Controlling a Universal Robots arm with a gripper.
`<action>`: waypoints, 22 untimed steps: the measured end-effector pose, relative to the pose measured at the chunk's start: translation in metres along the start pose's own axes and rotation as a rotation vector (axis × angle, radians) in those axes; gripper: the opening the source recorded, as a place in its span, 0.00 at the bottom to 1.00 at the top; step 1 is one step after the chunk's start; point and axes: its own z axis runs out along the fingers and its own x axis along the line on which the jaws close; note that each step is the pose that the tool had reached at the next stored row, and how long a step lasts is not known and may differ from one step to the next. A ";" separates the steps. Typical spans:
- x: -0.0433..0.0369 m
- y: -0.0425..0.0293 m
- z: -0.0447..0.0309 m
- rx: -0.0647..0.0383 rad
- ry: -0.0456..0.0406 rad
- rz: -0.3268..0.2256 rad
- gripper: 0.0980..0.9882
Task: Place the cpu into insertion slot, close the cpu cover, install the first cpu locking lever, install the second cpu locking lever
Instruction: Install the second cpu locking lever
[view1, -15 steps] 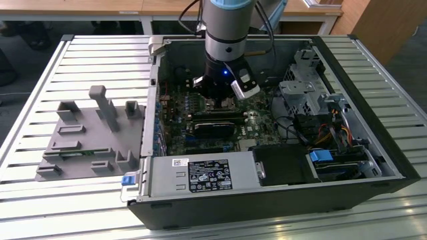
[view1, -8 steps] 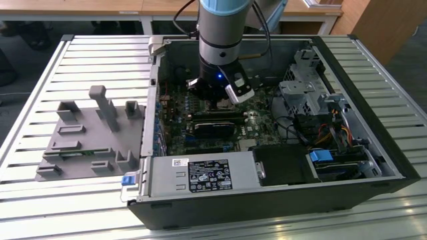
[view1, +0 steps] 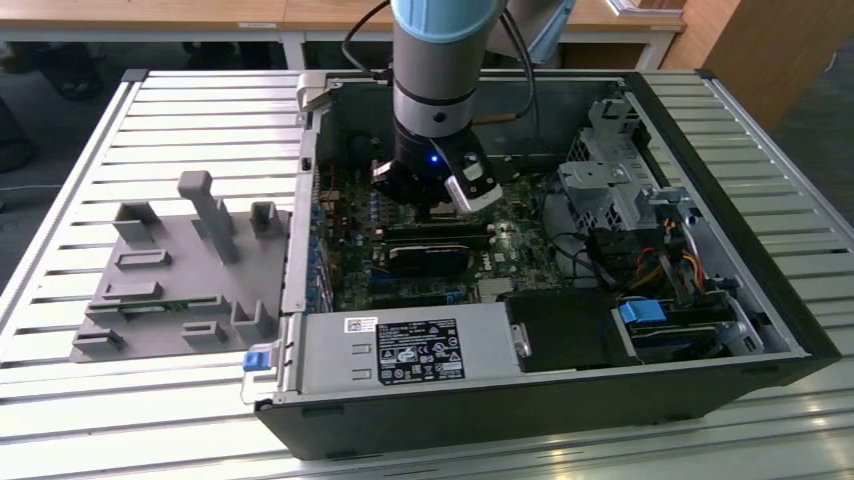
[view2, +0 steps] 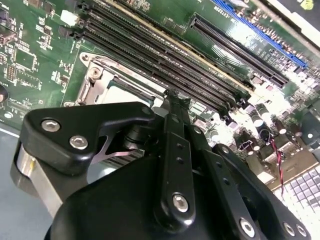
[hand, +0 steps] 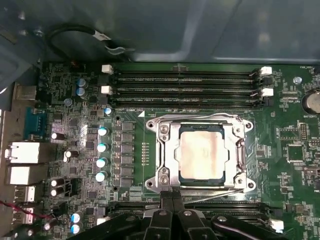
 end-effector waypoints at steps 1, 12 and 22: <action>-0.0001 -0.0016 -0.0001 -0.005 0.0000 0.000 0.01; 0.0018 -0.0170 -0.0024 -0.063 0.0007 0.001 0.01; 0.0078 -0.0204 0.0020 -0.077 0.0007 0.001 0.01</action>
